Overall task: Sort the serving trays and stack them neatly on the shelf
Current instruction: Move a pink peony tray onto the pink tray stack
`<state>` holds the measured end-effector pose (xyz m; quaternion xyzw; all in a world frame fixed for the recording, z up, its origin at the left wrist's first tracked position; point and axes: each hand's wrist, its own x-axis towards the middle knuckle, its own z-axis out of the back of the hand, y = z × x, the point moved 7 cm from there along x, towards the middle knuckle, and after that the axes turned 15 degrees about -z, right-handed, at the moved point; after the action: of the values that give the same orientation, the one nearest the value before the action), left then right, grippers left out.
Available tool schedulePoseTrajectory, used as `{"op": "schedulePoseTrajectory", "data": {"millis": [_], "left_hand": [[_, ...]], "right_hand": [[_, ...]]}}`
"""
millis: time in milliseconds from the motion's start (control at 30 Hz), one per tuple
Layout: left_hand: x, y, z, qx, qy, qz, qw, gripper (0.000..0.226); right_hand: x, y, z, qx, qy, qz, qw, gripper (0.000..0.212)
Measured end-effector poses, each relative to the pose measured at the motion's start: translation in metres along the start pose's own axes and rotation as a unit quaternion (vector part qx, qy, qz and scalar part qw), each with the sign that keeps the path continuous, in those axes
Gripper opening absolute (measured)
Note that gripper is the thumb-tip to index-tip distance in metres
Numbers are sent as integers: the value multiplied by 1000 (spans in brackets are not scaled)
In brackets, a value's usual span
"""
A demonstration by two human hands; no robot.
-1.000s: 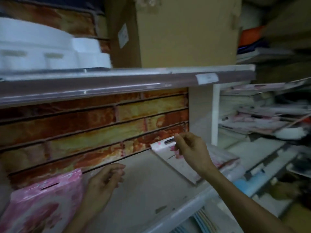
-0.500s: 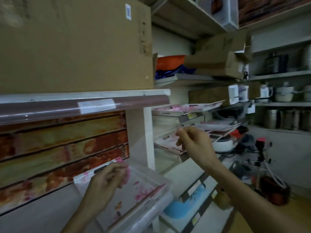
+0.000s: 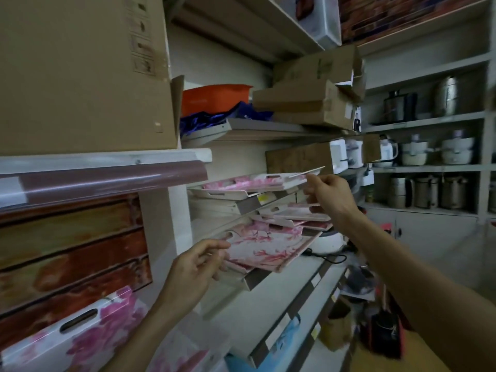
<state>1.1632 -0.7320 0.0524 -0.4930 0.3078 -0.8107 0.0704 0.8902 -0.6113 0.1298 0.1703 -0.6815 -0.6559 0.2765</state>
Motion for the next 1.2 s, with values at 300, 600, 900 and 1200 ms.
{"op": "schedulePoseTrajectory", "data": {"millis": [300, 600, 900, 1200], "left_hand": [[93, 46, -50, -34, 7, -39, 999, 16], [139, 81, -87, -69, 9, -30, 997, 17], [156, 97, -126, -192, -42, 119, 973, 16], [202, 93, -189, -486, -133, 253, 826, 42]], "right_hand": [[138, -35, -18, 114, 28, -177, 977, 51], [191, -41, -57, 195, 147, -239, 940, 47], [197, -31, -38, 168, 58, -180, 967, 6], [177, -27, 23, 208, 15, -116, 971, 6]]}}
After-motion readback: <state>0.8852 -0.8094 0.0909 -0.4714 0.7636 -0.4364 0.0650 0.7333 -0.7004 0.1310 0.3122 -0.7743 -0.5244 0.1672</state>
